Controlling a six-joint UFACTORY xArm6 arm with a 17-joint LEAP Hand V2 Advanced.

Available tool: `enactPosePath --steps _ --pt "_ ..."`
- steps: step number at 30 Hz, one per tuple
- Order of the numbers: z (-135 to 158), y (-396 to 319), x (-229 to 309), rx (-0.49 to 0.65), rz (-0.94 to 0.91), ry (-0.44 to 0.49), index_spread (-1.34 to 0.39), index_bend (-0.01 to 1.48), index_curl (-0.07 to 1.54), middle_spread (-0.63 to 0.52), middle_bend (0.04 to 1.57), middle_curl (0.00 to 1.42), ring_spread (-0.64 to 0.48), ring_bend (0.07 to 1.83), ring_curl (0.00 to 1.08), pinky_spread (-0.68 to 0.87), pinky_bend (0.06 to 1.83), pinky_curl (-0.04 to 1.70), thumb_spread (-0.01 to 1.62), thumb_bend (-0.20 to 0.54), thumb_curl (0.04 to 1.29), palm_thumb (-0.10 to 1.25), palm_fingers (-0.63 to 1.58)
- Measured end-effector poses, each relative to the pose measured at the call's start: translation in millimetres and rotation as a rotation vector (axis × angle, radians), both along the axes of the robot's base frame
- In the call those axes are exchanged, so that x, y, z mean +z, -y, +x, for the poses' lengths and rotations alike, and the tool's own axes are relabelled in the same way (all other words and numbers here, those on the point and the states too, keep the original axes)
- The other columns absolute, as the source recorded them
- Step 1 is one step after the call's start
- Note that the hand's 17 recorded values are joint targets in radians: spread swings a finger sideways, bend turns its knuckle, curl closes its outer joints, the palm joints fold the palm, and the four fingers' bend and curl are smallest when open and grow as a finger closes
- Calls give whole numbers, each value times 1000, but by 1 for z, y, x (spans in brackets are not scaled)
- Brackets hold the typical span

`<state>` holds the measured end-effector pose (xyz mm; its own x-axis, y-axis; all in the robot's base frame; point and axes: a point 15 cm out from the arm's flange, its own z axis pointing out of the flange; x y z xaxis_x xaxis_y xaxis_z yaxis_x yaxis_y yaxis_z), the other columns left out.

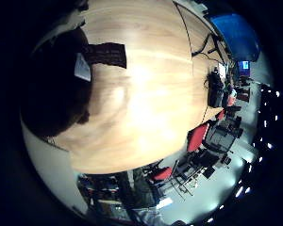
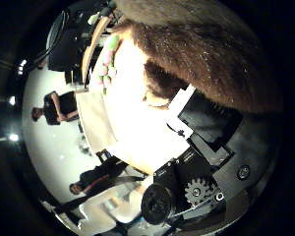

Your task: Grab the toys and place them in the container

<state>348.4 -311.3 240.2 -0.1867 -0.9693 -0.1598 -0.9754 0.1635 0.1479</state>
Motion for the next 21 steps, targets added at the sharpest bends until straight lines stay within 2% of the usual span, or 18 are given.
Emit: enactPosePath --steps 12,21 --pt "3 -33 59 27 11 85 -543 532 496 -440 855 593 -329 1209 482 -530 1110 421 881 -21 357 1019 1228" --pt "23 -91 118 123 -19 180 -547 526 535 -435 870 587 -327 1211 476 -543 1095 428 897 -20 350 1022 1227"
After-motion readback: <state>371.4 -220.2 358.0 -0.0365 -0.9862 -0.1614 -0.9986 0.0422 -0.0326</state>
